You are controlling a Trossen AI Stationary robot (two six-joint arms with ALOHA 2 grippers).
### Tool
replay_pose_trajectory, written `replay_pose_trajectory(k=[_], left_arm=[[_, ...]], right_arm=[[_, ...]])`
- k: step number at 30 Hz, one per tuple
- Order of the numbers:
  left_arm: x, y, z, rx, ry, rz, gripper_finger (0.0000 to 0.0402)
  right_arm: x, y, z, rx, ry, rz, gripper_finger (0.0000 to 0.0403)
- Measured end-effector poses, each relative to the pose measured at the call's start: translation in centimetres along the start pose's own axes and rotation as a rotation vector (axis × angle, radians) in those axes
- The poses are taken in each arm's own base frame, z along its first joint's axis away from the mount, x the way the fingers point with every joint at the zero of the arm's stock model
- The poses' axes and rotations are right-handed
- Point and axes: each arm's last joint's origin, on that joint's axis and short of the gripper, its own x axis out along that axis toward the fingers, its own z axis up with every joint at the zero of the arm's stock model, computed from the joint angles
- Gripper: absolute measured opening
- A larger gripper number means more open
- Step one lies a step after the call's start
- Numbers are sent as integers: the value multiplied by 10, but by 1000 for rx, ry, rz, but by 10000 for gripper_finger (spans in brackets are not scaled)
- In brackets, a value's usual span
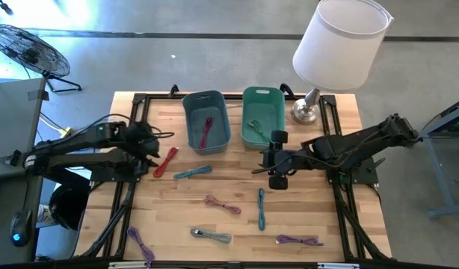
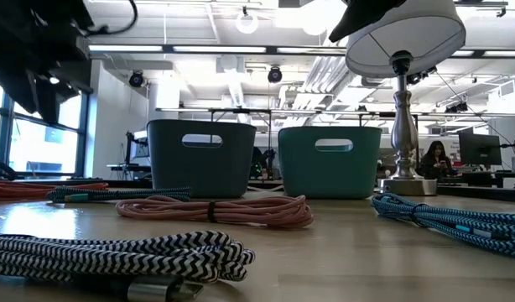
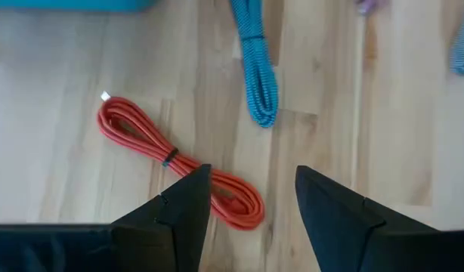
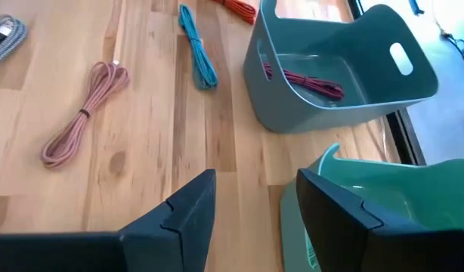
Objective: Pick & Place USB Port
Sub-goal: Put the red charger cable into the green bin
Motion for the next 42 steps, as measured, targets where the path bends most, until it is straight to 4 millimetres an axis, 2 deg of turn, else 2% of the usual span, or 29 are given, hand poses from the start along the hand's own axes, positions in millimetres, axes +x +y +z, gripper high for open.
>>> replay_pose_trajectory(k=[12, 20, 28, 42], left_arm=[[29, 14, 12, -230, 181, 187, 190], [45, 18, 17, -373, 293, 220, 190], [62, 23, 26, -425, 323, 204, 190], [89, 30, 33, -409, 398, 217, 190]], right_arm=[[-4, 9, 0, -13, -10, 48, 177], [-8, 17, -1, -37, -19, 68, 177], [-9, 18, -3, -46, -5, 60, 177], [-9, 18, -6, -34, 24, 56, 177]])
